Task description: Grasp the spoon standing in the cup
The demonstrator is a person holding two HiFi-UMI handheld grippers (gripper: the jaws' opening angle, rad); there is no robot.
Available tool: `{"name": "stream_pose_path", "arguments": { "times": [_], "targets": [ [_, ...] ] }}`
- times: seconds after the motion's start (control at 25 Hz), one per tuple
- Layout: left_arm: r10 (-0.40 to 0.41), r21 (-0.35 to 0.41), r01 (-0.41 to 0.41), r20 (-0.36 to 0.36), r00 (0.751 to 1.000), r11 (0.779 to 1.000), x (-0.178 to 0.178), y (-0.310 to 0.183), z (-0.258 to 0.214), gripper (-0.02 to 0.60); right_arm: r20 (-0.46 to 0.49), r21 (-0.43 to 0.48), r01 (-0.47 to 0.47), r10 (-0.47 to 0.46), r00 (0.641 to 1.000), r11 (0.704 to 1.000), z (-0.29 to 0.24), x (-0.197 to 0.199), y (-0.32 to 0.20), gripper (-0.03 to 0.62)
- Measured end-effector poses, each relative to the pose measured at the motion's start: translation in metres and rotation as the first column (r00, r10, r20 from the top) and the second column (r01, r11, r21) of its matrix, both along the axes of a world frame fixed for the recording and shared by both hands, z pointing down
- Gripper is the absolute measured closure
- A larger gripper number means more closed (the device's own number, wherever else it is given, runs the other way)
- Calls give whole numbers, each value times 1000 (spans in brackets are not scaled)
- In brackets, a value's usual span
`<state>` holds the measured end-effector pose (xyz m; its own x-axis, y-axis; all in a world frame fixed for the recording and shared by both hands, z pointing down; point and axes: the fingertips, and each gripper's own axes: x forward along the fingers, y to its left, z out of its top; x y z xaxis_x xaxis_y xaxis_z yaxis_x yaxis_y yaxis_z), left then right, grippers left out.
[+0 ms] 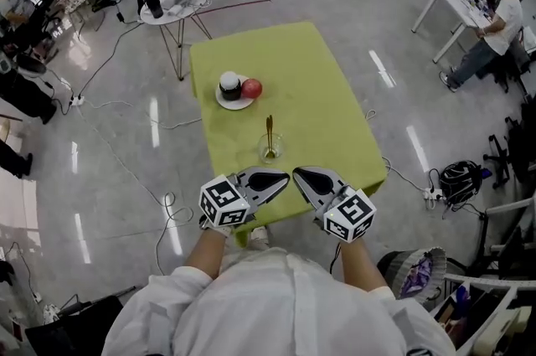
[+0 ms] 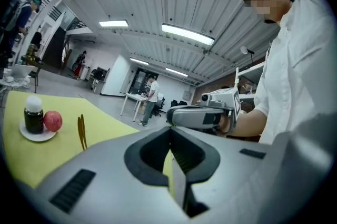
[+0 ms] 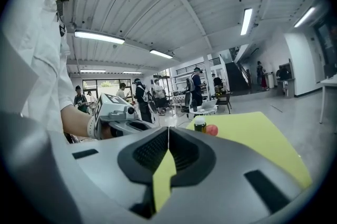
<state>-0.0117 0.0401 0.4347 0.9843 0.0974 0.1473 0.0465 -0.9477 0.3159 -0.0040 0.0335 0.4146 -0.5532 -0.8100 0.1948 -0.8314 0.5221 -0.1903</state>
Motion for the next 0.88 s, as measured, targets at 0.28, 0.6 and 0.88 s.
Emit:
{"name": "stream_pose_path", "arguments": {
  "times": [0.28,0.6,0.88],
  "targets": [
    [-87,-13,87,0,996,996,-9,-35,1,577,-40,-35,87,-89,995,996,5,9,-30,588],
    [-262,-33,263,29,965,964,-26,-76,5,577,-66,-93,254,-260,963,963,21,3,-73,586],
    [-425,-48,428,56,903,903,-23,-88,27,577,-44,-144,423,-432,901,895,48,2,-86,575]
  ]
}}
